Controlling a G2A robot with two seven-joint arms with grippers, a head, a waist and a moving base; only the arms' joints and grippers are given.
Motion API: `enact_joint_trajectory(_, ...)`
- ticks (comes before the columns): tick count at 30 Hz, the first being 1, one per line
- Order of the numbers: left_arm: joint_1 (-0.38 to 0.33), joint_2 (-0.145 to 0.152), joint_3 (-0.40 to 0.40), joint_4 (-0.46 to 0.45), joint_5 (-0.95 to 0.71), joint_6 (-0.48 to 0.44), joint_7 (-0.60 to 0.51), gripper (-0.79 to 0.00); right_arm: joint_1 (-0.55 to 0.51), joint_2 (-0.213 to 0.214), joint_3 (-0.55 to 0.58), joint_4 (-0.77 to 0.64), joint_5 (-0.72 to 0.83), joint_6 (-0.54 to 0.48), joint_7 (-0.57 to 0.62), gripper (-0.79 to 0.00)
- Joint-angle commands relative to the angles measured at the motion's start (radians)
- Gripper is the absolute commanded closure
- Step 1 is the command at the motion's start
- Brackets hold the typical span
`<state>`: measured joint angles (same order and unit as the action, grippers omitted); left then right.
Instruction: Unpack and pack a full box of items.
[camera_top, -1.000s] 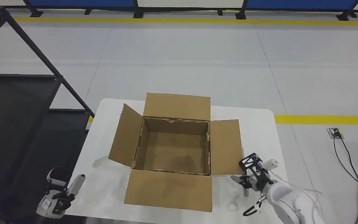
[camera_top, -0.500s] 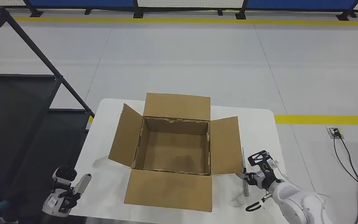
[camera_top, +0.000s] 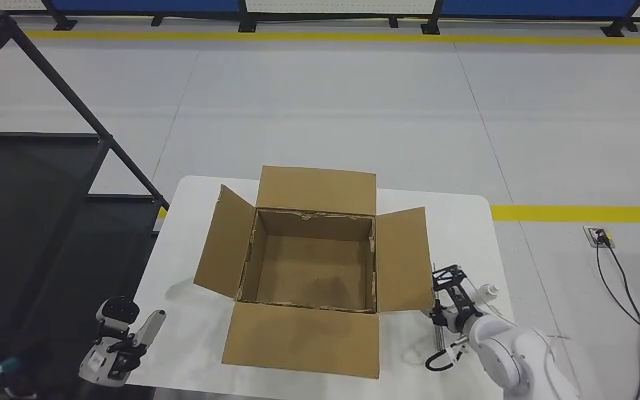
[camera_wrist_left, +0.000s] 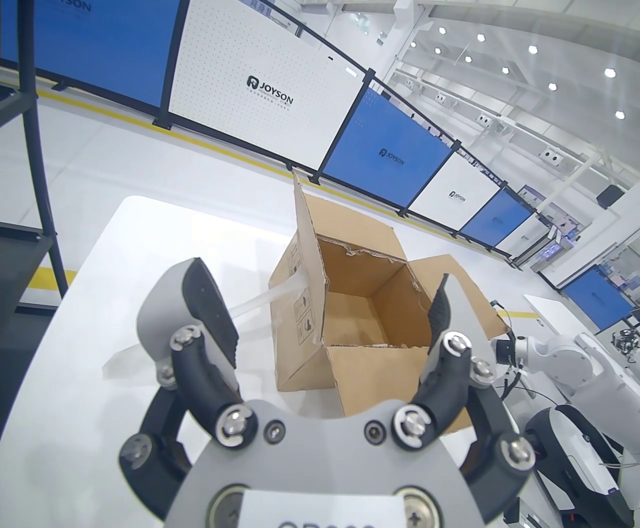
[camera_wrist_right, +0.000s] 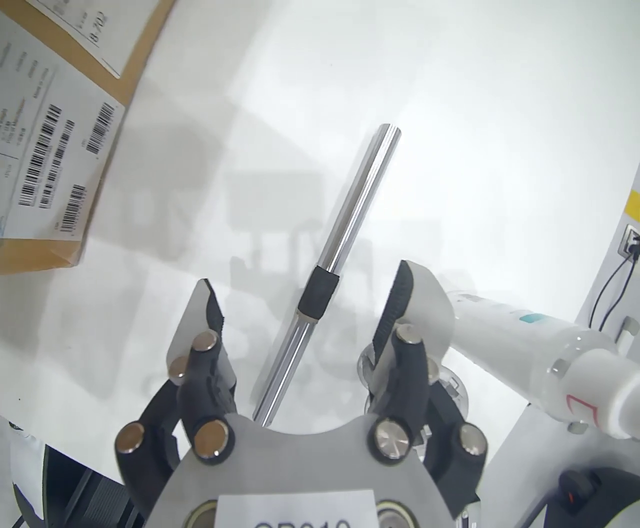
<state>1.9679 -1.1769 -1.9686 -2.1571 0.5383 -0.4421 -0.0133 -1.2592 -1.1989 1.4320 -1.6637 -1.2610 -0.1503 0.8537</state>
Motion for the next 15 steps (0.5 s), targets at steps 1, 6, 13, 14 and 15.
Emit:
enact_joint_trajectory(1, -0.001, -0.001, 0.002, 0.000, 0.002, 0.001, 0.000, -0.785, 0.013, -0.003, -0.013, 0.007, -0.002, 0.034, 0.022, -0.409)
enact_joint_trajectory(6, -0.004, -0.004, 0.004, 0.000, 0.006, 0.000, 0.001, -0.785, 0.038, -0.005, -0.032, 0.024, -0.009, 0.065, 0.058, -0.376)
enact_joint_trajectory(13, -0.006, -0.007, 0.001, 0.003, 0.007, -0.001, 0.000, -0.785, 0.077, -0.010, -0.063, 0.060, -0.007, 0.089, 0.117, -0.376)
enact_joint_trajectory(14, -0.006, -0.008, 0.000, 0.004, 0.007, -0.001, 0.000, -0.785, 0.084, -0.011, -0.066, 0.069, -0.003, 0.092, 0.128, -0.376)
enact_joint_trajectory(15, -0.006, -0.008, -0.001, 0.005, 0.006, -0.002, 0.001, -0.785, 0.093, -0.012, -0.068, 0.078, -0.001, 0.097, 0.135, -0.376)
